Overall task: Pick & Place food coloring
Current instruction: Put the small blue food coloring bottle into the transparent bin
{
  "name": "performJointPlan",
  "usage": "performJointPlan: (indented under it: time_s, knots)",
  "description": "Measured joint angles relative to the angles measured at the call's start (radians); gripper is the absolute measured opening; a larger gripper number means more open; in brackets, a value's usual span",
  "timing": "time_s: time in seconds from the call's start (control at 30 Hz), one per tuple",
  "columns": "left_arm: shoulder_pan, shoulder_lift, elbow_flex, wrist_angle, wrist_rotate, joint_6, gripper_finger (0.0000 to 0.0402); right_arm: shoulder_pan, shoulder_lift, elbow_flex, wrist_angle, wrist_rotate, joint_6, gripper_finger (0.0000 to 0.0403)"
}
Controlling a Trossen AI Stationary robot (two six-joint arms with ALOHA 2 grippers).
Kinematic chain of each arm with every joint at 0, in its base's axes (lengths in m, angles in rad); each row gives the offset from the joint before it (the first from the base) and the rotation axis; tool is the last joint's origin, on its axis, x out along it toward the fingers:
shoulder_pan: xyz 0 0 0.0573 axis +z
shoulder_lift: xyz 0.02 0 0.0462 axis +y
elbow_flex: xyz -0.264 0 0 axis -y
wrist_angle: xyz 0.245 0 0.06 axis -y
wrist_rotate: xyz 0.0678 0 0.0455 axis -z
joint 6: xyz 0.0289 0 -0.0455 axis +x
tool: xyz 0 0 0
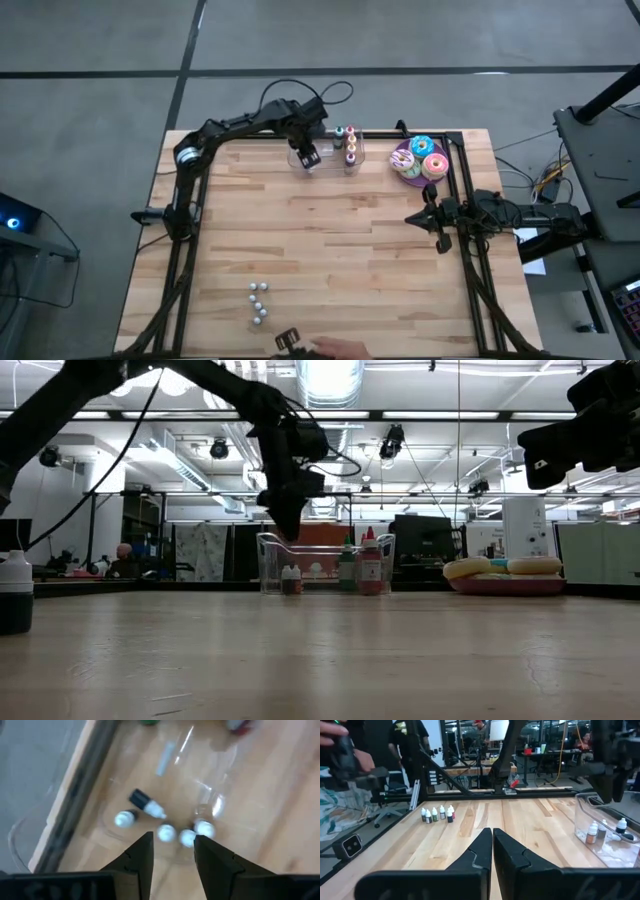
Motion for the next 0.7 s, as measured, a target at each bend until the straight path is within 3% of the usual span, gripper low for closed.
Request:
performJointPlan:
  time_s: [0.2,0.57,0.7]
  knots:
    - [-0.067,-0.052,-0.002,-0.021,0.005,-0.007,0.0113,0.000,0.001,0.000,0.000,0.002,0.000,0.0008]
    - [-0.217,-0.079,-0.005,-0.225,0.104,-0.081,0.0113,0.000,0.001,0.000,0.000,0.001,0.000,0.0008]
    - [-0.280,-0.121,-0.054,-0.221,0.110,-0.097,0.0113,0.000,0.001,0.000,0.000,0.001,0.000,0.0008]
